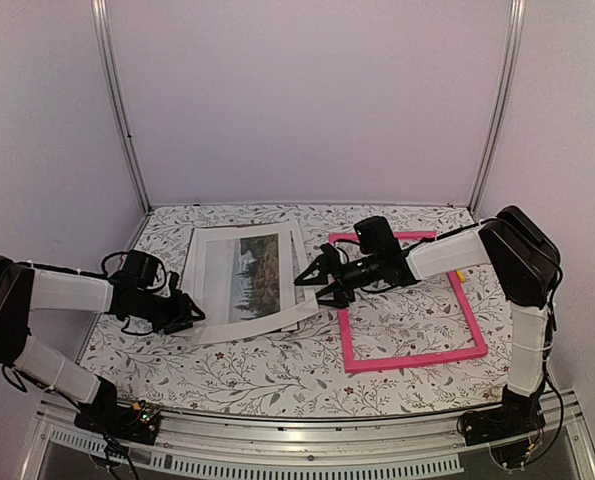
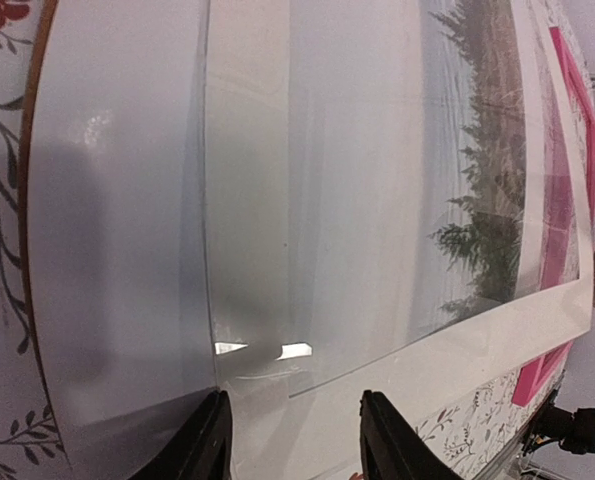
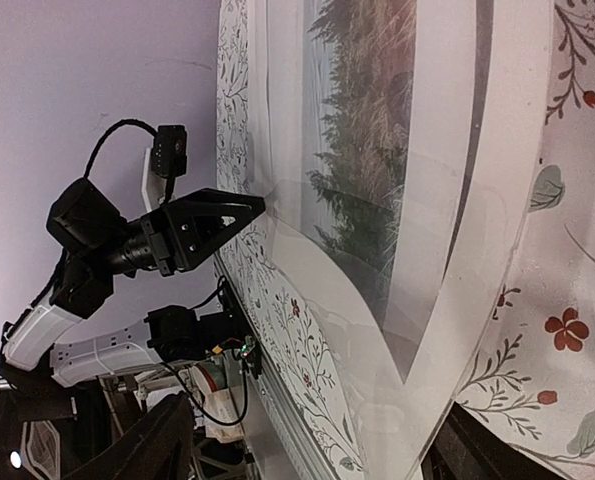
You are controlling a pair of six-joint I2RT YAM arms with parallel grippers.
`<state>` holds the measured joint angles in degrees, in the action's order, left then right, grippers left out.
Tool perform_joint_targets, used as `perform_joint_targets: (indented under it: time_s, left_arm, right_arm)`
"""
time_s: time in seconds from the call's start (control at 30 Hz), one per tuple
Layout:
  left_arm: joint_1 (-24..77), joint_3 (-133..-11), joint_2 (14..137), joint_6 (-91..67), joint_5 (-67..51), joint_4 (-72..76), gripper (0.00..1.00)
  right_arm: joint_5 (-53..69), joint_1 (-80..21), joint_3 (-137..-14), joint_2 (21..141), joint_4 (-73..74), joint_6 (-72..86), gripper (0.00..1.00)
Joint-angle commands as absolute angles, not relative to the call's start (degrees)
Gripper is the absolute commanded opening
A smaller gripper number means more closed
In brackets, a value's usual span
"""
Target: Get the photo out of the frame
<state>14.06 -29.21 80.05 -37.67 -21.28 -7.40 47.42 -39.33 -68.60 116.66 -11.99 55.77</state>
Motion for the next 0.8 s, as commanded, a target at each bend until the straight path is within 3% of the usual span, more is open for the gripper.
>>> perform_joint_targets:
  time_s: [0.0,0.53,0.77]
  left_arm:
    - [13.6,-26.8,81.6,-37.2,-18.0,-10.6,0.47]
    - [12.8,-32.9,75.5,-36.5,-18.6,-15.8,0.48]
    - [11.7,-32.6,75.9,-37.0,-17.0,-15.8,0.47]
  right_arm:
    - [46.6,-40.4,-69.0,117.0,-12.5,55.1,0.73]
    - [37.4,-40.9,-73.3,116.9,2.8,45.7,0.02]
    - [33.6,-40.8,-74.6,114.9,7.8,43.2,0.0]
